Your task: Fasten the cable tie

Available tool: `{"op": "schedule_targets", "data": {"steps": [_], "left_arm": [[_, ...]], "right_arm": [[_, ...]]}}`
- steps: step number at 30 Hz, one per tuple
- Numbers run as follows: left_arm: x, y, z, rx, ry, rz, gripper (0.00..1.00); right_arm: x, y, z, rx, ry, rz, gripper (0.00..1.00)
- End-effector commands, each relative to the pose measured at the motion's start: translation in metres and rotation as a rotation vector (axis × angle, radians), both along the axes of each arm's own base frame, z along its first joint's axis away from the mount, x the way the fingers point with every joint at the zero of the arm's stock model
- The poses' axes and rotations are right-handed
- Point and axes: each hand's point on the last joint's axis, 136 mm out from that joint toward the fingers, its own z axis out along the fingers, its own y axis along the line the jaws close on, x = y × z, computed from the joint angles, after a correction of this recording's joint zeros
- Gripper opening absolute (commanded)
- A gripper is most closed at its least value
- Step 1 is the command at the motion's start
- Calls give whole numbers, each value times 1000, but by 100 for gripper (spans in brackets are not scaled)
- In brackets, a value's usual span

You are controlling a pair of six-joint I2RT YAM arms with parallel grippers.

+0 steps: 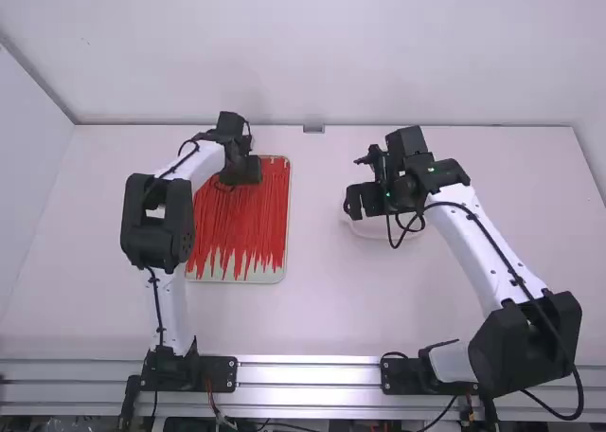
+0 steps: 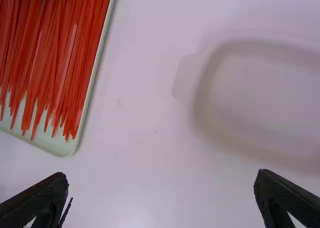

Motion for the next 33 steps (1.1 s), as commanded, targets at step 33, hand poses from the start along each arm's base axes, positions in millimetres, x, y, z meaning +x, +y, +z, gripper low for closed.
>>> {"op": "schedule_targets", "data": {"steps": [33], "left_arm": [[3, 12, -15, 46, -21, 49, 26]], "right_arm": [[10, 1, 12, 9, -51, 18, 100]]}}
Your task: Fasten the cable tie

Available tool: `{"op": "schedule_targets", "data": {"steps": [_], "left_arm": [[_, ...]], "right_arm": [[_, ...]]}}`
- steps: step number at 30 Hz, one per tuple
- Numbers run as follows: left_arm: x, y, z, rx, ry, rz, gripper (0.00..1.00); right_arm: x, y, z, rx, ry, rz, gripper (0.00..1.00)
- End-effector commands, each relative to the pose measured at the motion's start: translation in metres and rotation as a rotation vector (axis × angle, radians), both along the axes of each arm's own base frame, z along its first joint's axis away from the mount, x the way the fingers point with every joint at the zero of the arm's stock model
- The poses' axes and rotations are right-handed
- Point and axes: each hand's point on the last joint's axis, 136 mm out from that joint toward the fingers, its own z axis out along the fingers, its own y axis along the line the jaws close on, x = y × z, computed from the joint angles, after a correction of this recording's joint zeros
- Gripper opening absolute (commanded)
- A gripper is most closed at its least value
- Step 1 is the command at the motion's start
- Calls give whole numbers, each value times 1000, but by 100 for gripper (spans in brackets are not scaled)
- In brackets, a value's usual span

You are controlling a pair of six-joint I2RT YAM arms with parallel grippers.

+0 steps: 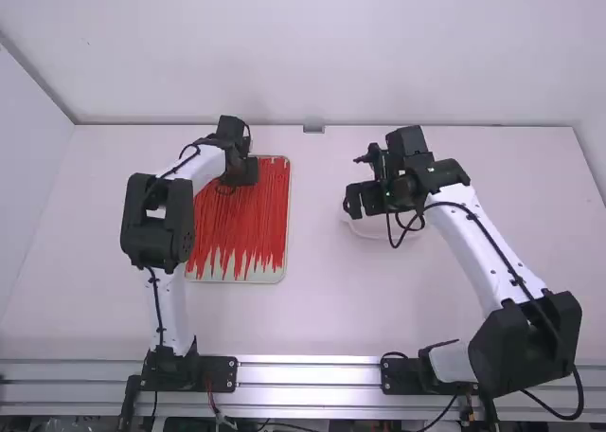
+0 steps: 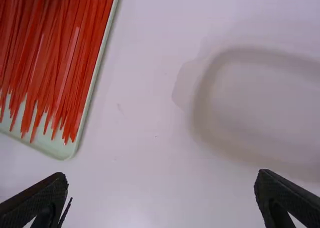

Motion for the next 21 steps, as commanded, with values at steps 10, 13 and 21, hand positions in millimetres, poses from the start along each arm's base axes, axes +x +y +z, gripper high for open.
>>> {"op": "schedule_targets", "data": {"steps": [10, 13, 21], "left_arm": [[-7, 4, -14, 7, 25, 21, 26], [-12, 5, -18, 4, 40, 31, 25], [-11, 5, -21, 6, 28, 31, 24]], "right_arm": [[7, -1, 10, 9, -28, 1, 100], [7, -1, 10, 9, -28, 0, 100], [8, -1, 11, 10, -31, -1, 100]]}}
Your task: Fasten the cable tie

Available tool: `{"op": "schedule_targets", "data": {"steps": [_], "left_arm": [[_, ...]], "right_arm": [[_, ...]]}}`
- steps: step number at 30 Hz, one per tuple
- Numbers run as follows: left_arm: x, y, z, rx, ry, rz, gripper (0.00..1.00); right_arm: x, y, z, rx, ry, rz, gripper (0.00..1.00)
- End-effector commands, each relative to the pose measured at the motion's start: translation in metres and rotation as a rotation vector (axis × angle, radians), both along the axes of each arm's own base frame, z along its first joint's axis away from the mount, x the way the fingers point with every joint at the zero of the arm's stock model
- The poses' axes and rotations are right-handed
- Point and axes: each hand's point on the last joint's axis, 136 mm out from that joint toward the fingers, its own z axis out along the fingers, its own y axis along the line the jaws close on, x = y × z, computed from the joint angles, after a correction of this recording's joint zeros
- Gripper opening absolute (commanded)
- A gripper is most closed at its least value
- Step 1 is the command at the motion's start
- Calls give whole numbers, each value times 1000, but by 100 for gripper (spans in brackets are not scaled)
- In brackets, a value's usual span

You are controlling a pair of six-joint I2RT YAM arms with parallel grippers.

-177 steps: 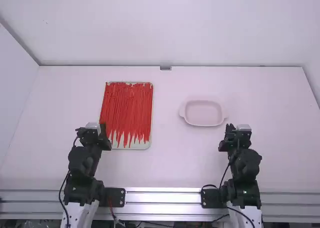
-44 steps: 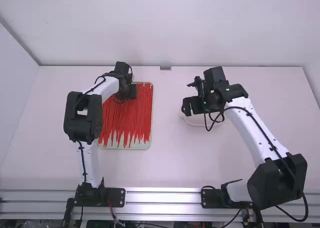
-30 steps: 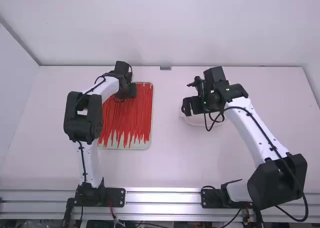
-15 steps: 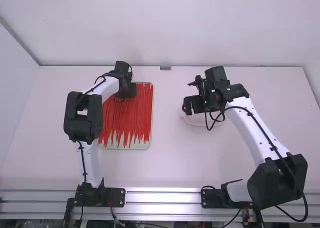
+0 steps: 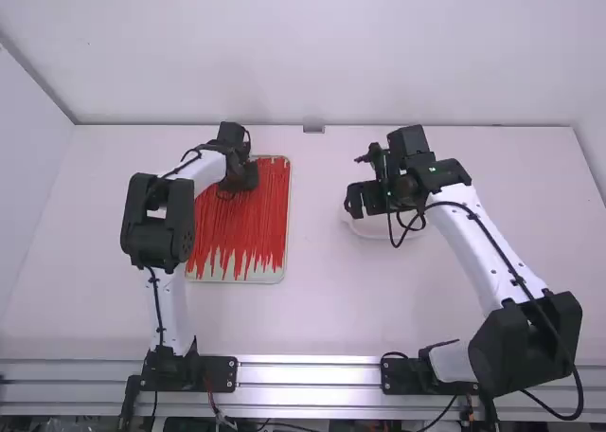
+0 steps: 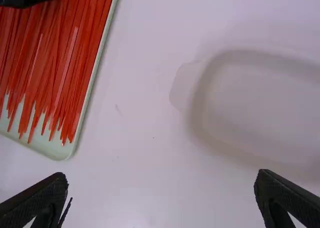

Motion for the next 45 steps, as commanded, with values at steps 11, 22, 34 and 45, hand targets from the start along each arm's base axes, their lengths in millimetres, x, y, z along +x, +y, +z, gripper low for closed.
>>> {"op": "schedule_targets", "data": {"steps": [11, 22, 34, 45], "left_arm": [[-1, 7, -12, 26, -10, 18, 26], [-5, 7, -18, 24, -3, 24, 22], [-2, 7, -17, 24, -20, 18, 18], [-5, 8, -18, 26, -4, 18, 14]], "right_arm": [[5, 1, 10, 14, -15, -13, 100], [5, 1, 10, 14, -15, -13, 100], [5, 1, 10, 14, -15, -11, 100], [6, -1, 10, 14, -16, -16, 100]]}}
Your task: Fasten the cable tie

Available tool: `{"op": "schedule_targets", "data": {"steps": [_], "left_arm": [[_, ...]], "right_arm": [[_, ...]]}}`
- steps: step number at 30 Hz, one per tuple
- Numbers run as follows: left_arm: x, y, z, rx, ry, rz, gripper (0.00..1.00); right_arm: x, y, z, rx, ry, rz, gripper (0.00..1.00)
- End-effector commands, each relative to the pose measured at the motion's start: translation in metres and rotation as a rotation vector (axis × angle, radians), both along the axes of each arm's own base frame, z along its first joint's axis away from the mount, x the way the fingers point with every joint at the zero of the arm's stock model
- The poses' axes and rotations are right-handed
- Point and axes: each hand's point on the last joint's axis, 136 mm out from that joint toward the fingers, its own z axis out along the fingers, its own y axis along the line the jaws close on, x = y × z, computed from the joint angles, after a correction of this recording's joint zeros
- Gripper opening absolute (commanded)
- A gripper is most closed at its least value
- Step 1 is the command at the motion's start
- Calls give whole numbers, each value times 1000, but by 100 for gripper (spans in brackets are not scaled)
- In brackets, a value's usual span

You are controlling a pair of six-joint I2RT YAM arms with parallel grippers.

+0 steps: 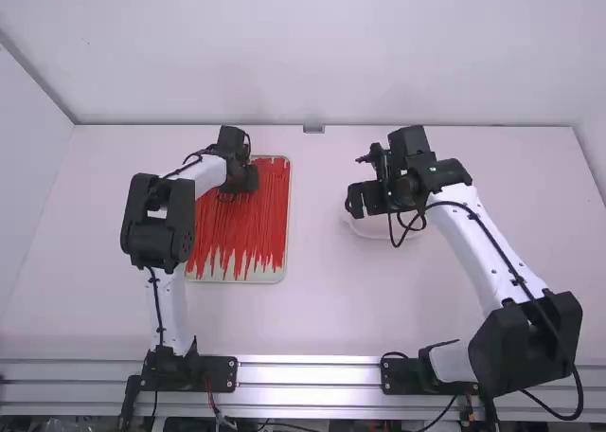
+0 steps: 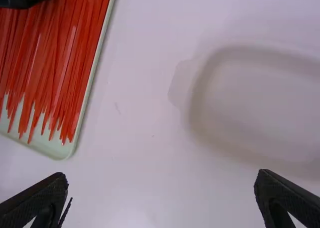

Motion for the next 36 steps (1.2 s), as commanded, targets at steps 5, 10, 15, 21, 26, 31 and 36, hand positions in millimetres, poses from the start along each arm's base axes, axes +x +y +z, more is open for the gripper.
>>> {"op": "schedule_targets", "data": {"steps": [5, 10, 15, 21, 26, 31, 36], "left_arm": [[-8, 5, -10, 14, 31, 5, 15], [-9, 5, -11, 14, 34, 6, 10], [-10, 6, -11, 14, 38, 7, 5], [-8, 5, -10, 13, 29, 6, 4], [-2, 8, -3, 14, 18, 12, 2], [14, 12, 19, 49, -16, -1, 2], [37, 13, 58, 73, -79, -13, 2]], "right_arm": [[6, 1, 11, 13, -26, -3, 100], [7, 1, 11, 13, -27, -3, 100], [7, 2, 11, 13, -28, -3, 100], [8, 2, 11, 15, -32, -3, 100], [8, 2, 11, 15, -32, -3, 100], [7, 2, 11, 15, -29, -3, 100], [7, 2, 11, 21, -24, -11, 100]]}}
